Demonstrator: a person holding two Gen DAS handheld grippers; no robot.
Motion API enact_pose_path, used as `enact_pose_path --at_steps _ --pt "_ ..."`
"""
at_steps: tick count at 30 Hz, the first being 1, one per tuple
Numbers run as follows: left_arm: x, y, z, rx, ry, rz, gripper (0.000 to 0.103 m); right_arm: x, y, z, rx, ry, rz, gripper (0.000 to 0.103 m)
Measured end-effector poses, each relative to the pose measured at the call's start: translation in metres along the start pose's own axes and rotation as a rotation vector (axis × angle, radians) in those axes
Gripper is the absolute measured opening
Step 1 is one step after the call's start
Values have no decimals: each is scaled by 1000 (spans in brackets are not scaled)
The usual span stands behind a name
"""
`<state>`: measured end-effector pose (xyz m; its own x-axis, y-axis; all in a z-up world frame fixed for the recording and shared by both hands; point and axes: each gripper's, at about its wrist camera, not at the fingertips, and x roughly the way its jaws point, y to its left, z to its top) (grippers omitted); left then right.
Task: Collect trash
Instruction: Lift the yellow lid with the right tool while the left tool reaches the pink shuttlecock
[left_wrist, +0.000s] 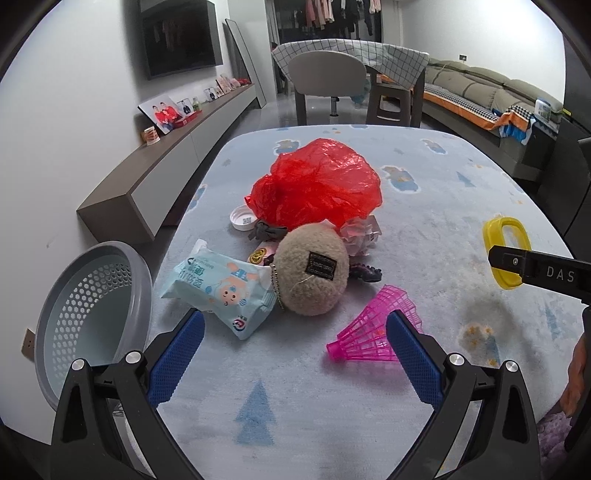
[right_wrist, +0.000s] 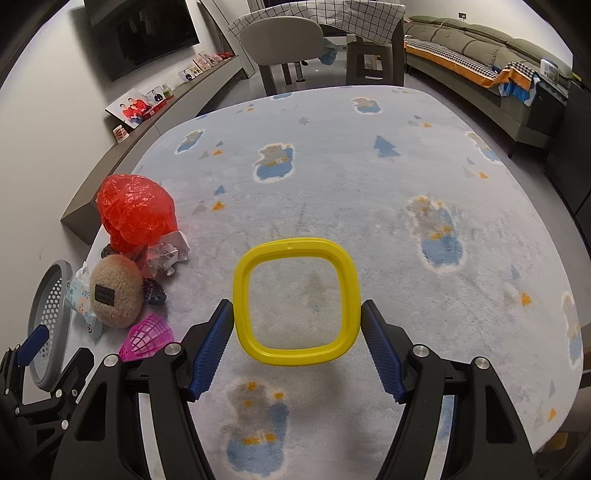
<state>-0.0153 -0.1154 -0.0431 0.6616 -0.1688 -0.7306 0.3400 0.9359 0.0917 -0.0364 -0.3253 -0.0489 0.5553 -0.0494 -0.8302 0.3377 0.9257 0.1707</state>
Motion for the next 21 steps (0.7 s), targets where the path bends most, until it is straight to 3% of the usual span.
enact_pose_path --at_steps 6,11,21 --pt "6 -17 2 21 15 -3 97 -2 -16 -1 24 0 3 68" --pt "11 -26 2 4 54 -58 97 -1 -29 2 49 1 4 68" --pt "14 -40 -3 34 61 -65 97 -2 -48 6 107 1 35 68"
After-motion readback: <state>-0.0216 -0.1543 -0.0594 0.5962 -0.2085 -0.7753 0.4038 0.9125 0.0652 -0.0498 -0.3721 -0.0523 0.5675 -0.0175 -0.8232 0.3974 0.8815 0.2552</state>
